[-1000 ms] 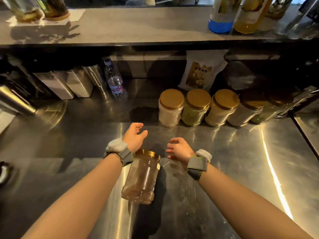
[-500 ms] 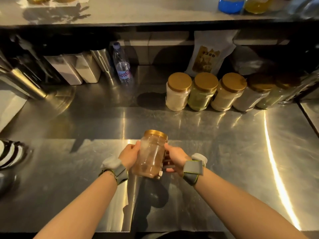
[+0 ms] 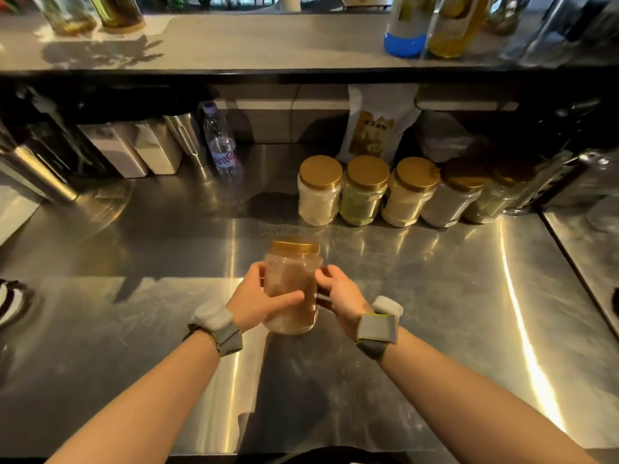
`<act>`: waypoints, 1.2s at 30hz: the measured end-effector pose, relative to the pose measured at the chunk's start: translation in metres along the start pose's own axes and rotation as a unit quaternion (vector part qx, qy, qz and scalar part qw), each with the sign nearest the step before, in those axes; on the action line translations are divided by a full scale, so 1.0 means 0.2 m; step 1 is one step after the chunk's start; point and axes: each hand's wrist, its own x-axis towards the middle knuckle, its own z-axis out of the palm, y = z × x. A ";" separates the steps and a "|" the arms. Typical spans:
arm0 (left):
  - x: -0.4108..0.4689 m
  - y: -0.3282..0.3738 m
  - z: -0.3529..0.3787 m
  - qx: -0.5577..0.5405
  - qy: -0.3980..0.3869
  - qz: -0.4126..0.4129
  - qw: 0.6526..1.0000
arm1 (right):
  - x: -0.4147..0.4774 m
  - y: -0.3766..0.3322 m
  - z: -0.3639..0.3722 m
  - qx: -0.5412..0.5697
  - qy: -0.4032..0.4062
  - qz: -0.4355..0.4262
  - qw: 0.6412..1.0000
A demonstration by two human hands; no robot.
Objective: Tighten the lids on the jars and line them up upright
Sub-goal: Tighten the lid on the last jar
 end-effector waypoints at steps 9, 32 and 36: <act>0.09 0.13 0.20 0.019 0.038 0.056 0.998 | -0.05 -0.22 -0.33 -0.237 -0.019 -0.091 0.967; 0.27 0.20 0.39 0.327 0.054 0.103 0.938 | 0.12 -0.42 -0.57 -0.604 -0.154 -0.278 0.731; 0.26 0.25 0.32 0.351 -0.008 0.122 0.928 | 0.12 -0.41 -0.59 -0.599 -0.163 -0.288 0.729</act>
